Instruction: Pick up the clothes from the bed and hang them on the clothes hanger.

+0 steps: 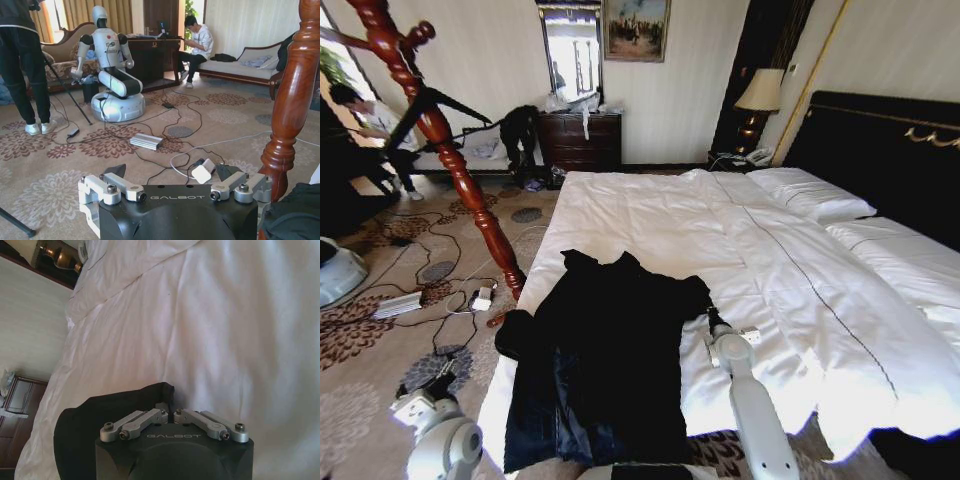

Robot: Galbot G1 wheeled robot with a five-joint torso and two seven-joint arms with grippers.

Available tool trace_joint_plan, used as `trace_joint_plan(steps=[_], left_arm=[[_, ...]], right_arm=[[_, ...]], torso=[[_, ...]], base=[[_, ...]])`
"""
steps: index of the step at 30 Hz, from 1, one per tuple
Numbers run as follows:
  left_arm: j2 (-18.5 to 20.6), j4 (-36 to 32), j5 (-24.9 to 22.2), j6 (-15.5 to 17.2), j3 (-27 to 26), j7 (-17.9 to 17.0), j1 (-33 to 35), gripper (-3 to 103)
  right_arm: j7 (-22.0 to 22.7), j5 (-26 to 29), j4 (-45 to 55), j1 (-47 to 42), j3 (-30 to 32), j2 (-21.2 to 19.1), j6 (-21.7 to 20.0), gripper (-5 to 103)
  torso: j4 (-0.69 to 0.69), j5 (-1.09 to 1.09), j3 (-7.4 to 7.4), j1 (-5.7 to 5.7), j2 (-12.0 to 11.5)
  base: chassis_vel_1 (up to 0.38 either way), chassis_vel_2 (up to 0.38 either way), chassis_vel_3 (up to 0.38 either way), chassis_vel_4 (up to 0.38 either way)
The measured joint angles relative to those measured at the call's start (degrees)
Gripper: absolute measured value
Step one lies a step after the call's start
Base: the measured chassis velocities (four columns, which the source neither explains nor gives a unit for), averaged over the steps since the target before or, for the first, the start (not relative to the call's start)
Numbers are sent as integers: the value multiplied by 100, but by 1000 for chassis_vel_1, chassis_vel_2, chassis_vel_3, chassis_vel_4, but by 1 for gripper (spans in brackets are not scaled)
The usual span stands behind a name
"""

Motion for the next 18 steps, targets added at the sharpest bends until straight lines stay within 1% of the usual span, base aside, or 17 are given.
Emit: trace_joint_plan(steps=[6,8,9,10,12,13,14,15,17,18], left_arm=[[6,-42,-1,-1,-3,-6,20,100],[22,-64,-13,0,-15,-12,26,100],[31,-72,-28,0,-27,-15,28,100],[31,-72,-28,0,-27,-15,28,100],[36,-76,-52,-1,-40,-17,29,100],[37,-76,-63,-1,-48,-17,28,100],[38,-73,-70,-2,-54,-21,26,100],[38,-73,-70,-2,-54,-21,26,100],[34,-44,-79,-9,-56,-22,18,100],[32,-26,-80,-16,-56,-24,13,100]], right_arm=[[-146,-255,71,35,-56,-160,29,0],[-300,-462,204,67,-118,-353,37,0],[-419,-605,312,75,-180,-520,46,0],[-419,-605,312,75,-180,-520,46,0],[-600,-816,525,63,-303,-828,56,0],[-710,-974,679,27,-411,-1111,56,0],[-839,-1201,849,-36,-545,-1521,55,0],[-839,-1201,849,-36,-545,-1521,55,0],[-1106,-1664,1055,-140,-757,-2223,93,0],[-1315,-1987,1135,-192,-892,-2584,156,0]], torso=[[0,1,0,0,0],[0,0,0,0,0],[0,2,0,1,0],[0,2,0,1,0],[0,0,0,1,0],[1,1,0,1,0],[1,2,0,1,0],[1,2,0,1,0],[-2,-2,-1,1,0],[-3,-1,0,0,0]], base=[[0,0,0,0],[0,0,0,0],[0,0,0,0],[0,0,0,0],[0,0,0,0],[0,0,0,0],[0,0,0,0],[0,0,0,0],[0,0,0,0],[0,0,0,0]])
